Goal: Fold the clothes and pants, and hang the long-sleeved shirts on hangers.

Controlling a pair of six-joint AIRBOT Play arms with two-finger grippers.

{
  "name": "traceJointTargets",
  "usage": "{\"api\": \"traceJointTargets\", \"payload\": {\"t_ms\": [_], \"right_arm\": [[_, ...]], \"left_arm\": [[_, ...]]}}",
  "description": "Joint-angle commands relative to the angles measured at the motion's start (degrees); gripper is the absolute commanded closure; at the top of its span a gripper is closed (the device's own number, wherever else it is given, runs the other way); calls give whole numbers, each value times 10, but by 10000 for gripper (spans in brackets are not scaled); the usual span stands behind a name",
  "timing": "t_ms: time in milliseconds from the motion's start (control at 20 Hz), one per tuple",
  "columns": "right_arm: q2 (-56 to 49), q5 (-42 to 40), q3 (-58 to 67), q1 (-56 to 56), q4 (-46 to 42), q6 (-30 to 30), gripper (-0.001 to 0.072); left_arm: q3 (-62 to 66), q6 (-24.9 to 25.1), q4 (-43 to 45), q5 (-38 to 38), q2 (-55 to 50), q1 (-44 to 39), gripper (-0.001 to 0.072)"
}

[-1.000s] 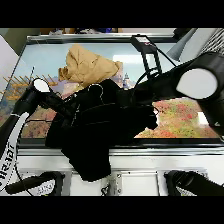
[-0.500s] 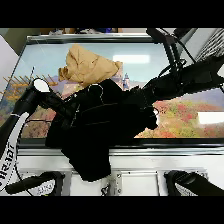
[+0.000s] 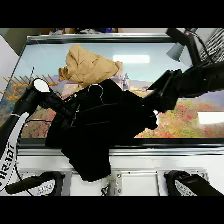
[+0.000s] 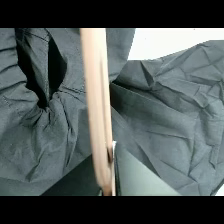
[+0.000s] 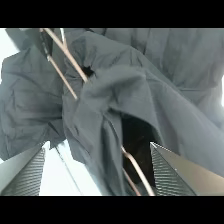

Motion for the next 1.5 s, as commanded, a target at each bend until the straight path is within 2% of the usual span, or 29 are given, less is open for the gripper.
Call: {"api": "traceJointTargets", "payload": {"t_ms": [0, 200, 300, 400, 550, 600, 800, 1150, 1450], "right_arm": [[43, 9, -123, -152, 161, -197, 0], [52, 9, -270, -303, 326, -379, 0], [42, 7, -317, -326, 313, -426, 0], [30, 16, -344, -329, 294, -416, 0], [20, 58, -395, -325, 294, -612, 0], [16, 56, -409, -323, 299, -631, 0], [-22, 54, -425, -299, 331, -644, 0], [-96, 51, -425, -193, 349, -678, 0], [-113, 4, -425, -139, 384, -679, 0]], "left_arm": [[0, 0, 0, 0, 0, 0, 691], [0, 0, 0, 0, 0, 0, 691], [0, 0, 0, 0, 0, 0, 691], [0, 0, 0, -1, 0, 0, 690], [0, 0, 0, -2, 0, 0, 690], [0, 0, 0, -2, 0, 0, 691], [0, 0, 0, -4, 0, 0, 691], [0, 0, 1, -7, 0, 0, 691], [0, 0, 1, -7, 0, 0, 690]]}}
